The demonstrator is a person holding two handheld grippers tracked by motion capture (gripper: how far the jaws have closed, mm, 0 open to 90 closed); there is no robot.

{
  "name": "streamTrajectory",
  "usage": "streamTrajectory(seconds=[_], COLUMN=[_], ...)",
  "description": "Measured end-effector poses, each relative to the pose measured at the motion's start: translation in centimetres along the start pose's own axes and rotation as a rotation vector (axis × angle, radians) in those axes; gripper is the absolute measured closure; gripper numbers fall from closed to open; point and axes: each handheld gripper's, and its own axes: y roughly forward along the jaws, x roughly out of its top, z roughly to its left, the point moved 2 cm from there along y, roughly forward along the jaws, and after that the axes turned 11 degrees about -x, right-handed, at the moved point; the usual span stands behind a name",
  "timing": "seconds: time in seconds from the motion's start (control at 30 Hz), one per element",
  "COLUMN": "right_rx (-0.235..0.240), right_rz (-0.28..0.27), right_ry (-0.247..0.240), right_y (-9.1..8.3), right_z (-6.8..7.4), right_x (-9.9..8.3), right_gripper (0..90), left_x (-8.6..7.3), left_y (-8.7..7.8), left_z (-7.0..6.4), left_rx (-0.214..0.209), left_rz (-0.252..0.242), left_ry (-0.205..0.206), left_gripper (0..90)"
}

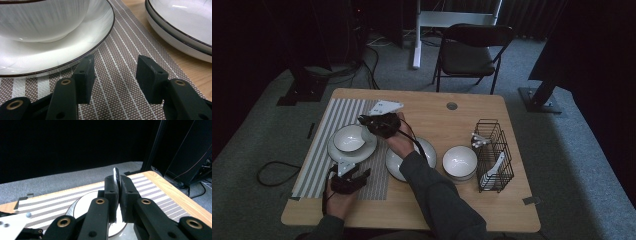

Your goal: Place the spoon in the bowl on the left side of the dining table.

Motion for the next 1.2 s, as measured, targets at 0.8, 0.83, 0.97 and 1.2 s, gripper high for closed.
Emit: streamTrajectory(seconds=[0.8, 0.83, 0.97, 1.2], right_rx=[-0.006, -0.004, -0.005, -0.009], right_rz=[0.013, 0.013, 0.016, 0.031], right_ry=[-0.019, -0.020, -0.031, -0.039], right_y=[3.8, 3.8, 3.7, 2.9], right_z=[1.1, 1.1, 1.2, 1.0], right_x=[-0.4, -0.5, -0.8, -1.9], right_gripper=[85.3, 85.3, 85.1, 84.7], left_x=[0.0, 0.0, 0.0, 0.0], left_y=[0.0, 0.0, 0.0, 0.0], left_z=[0.0, 0.0, 0.0, 0.0], left_rx=[-0.001, -0.001, -0.001, 0.002], left_rz=[-0.002, -0.003, -0.003, -0.003], left_ry=[0.003, 0.002, 0.002, 0.003], left_gripper=[50.1, 50.1, 50.1, 50.1])
